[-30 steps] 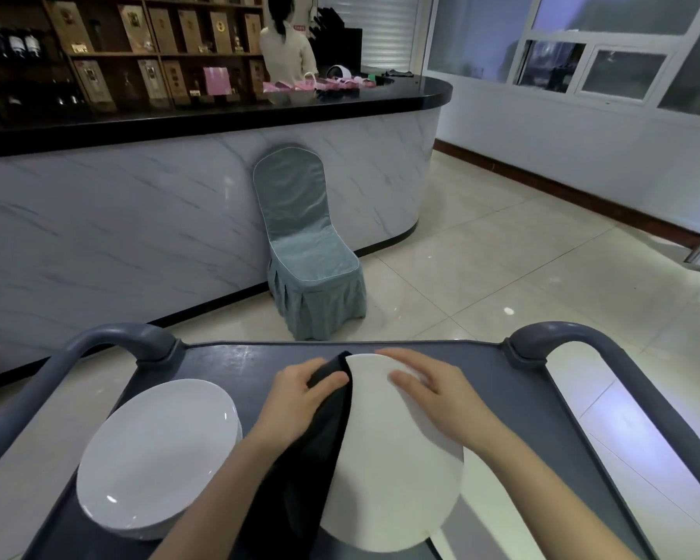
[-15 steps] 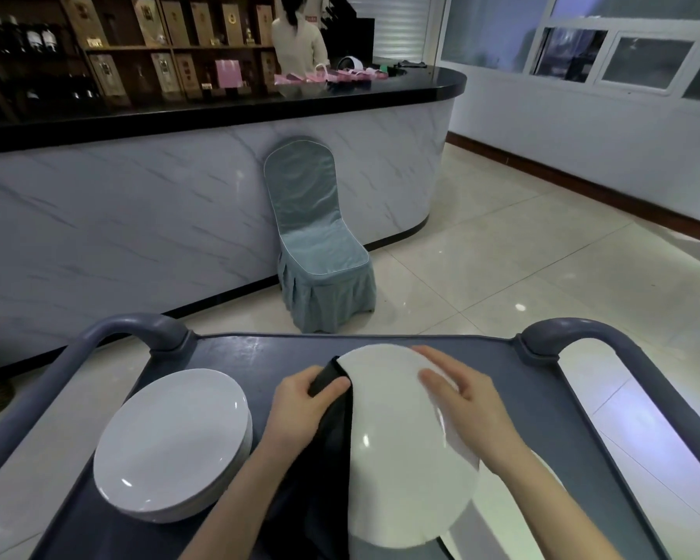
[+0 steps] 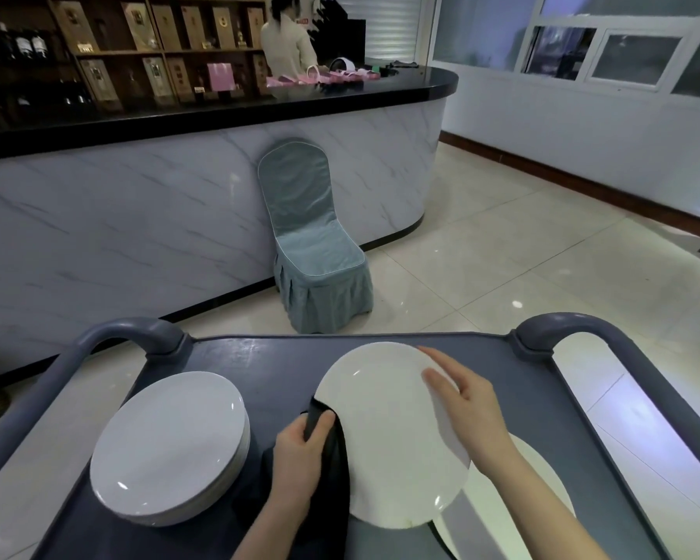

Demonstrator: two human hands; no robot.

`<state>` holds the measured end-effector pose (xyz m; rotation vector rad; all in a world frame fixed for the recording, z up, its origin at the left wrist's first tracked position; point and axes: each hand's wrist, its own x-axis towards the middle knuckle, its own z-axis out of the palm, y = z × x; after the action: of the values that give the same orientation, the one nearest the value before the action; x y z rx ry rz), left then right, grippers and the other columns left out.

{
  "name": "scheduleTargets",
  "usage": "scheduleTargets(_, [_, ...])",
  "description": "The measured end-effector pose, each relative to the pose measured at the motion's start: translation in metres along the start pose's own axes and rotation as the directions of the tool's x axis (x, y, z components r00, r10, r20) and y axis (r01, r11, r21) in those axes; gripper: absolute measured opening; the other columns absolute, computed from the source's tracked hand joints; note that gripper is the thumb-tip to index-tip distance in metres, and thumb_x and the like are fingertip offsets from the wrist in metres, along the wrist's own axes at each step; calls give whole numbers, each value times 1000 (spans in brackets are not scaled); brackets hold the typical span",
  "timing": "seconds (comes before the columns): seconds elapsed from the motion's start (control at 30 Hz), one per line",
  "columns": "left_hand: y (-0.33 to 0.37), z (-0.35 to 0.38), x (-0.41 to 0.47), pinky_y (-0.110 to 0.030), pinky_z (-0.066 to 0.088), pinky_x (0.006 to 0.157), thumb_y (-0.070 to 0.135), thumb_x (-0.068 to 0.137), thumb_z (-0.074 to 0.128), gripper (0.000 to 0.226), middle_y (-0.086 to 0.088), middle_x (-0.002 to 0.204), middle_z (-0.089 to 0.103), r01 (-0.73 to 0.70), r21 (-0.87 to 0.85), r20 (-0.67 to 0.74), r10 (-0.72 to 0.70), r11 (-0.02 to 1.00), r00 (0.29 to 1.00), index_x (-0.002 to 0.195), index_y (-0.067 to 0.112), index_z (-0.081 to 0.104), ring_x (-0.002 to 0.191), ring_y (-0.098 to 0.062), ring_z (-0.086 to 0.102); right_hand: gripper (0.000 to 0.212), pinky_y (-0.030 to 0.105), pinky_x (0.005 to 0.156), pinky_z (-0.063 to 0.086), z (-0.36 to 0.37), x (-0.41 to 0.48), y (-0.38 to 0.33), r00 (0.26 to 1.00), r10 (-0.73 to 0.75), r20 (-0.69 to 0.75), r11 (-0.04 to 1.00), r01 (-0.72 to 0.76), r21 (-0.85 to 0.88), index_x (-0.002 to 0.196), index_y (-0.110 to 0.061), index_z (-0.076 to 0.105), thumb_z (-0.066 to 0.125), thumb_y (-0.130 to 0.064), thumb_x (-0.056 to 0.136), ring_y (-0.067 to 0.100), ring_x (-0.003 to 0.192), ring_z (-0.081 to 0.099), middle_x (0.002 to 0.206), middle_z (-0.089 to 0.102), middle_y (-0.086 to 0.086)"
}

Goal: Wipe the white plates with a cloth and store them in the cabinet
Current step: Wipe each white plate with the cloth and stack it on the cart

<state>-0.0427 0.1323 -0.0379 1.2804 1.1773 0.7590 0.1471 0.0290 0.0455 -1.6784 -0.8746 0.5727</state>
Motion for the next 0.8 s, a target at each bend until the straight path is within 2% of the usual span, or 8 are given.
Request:
scheduleTargets(0.07, [7,-5,6,-32,44,63,29,87,71,32,-3,66,62,-80,14,46,79,997,996,75,0,63,65,-13,51,34,6,90,42,-1,-1,-3,994,-29,106,999,34,-41,113,-44,68,58,-15,98,-15,110,58,113,67,-34])
scheduleTargets(0.27, [49,-13,29,-26,48,68,25,88,70,12,1,75,69,-336,279,348,231,900,909,79,18,67,68,-3,56,27,17,98,43,5,8,-14,929,-52,366,977,123,-173,116,-41,70,60,-23,98,-10,115,58,116,67,-30])
scheduleTargets(0.33, [53,-17,30,-27,50,68,25,91,67,14,2,76,71,-263,203,277,202,943,939,80,16,68,71,-5,59,30,10,92,43,0,15,-23,964,-90,251,990,114,-84,109,-45,71,63,-19,97,-13,110,59,111,68,-32])
scheduleTargets(0.43, [47,0,16,-28,52,69,27,95,61,20,4,77,72,-54,-68,-66,49,996,997,82,14,69,74,-12,62,35,2,81,43,10,17,-33,992,-63,-109,983,80,165,102,-46,71,61,-13,96,-15,101,61,105,70,-32])
scheduleTargets(0.5, [45,27,0,-35,54,82,27,97,58,18,0,89,72,63,-338,-251,-154,939,956,91,14,68,85,-19,64,33,1,79,42,35,9,-34,933,9,-361,968,82,238,106,-45,67,56,-15,99,-19,100,59,102,67,-39])
scheduleTargets(0.57, [46,41,-8,-40,52,90,27,98,57,17,-3,98,69,111,-476,-315,-287,872,905,98,13,65,92,-24,63,31,6,79,42,60,-5,-32,877,68,-475,966,62,252,109,-49,59,48,-21,102,-22,98,54,100,61,-45])
scheduleTargets(0.7, [52,22,2,-40,53,85,30,98,57,19,-5,94,69,83,-424,-286,-221,902,932,86,16,63,88,-23,63,21,20,70,45,53,-7,-17,942,64,-328,966,25,258,109,-46,49,50,-26,101,-13,81,60,90,62,-38])
scheduleTargets(0.8, [57,2,9,-34,53,76,27,98,56,18,2,88,72,-16,-254,-249,-50,967,967,84,21,65,84,-18,65,24,26,71,50,23,9,-17,990,57,-127,989,-38,142,113,-44,51,60,-30,96,14,74,63,81,70,-4])
